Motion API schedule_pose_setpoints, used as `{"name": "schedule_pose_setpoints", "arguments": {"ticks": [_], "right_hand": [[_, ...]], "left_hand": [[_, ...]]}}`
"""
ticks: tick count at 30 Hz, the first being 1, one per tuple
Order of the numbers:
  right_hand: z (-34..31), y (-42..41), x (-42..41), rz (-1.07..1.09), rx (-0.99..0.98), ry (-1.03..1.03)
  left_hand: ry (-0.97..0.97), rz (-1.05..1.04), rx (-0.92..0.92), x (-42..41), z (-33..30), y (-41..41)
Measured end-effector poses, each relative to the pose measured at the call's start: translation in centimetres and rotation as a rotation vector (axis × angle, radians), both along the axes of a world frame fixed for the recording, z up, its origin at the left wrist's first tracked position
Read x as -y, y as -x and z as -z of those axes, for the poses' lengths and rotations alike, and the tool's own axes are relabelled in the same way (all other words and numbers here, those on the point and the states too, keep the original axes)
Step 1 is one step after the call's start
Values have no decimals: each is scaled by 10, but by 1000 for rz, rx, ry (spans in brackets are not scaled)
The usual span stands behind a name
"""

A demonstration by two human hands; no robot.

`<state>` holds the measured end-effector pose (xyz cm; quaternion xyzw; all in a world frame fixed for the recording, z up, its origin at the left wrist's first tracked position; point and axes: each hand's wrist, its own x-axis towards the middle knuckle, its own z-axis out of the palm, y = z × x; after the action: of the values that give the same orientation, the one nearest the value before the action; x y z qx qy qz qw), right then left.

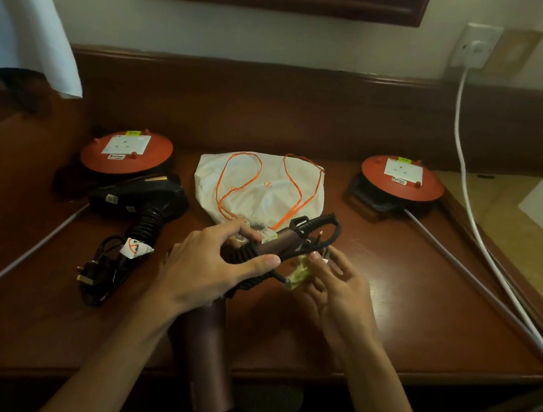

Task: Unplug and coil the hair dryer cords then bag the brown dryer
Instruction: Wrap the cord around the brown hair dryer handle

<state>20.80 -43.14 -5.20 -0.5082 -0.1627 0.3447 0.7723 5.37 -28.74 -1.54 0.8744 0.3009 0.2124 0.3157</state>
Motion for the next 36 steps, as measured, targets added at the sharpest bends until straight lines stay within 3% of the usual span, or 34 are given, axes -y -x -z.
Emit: {"name": "schedule_pose_setpoints", "arguments": {"ticks": [4, 16, 22, 31, 36], "right_hand": [[-14, -19, 6, -6, 306, 59], [-25, -33, 34, -108, 313, 78], [-24, -29, 18, 96, 255, 69], [-11, -28, 14, -177, -83, -255], [-1, -27, 9, -287, -145, -342]], "left_hand": [[-79, -10, -24, 9, 1, -5], [-226, -65, -93, 25, -7, -17], [-236, -70, -101, 35, -1, -25], [-105, -75, -77, 25, -3, -21], [-98, -78, -83, 22, -2, -29]]}}
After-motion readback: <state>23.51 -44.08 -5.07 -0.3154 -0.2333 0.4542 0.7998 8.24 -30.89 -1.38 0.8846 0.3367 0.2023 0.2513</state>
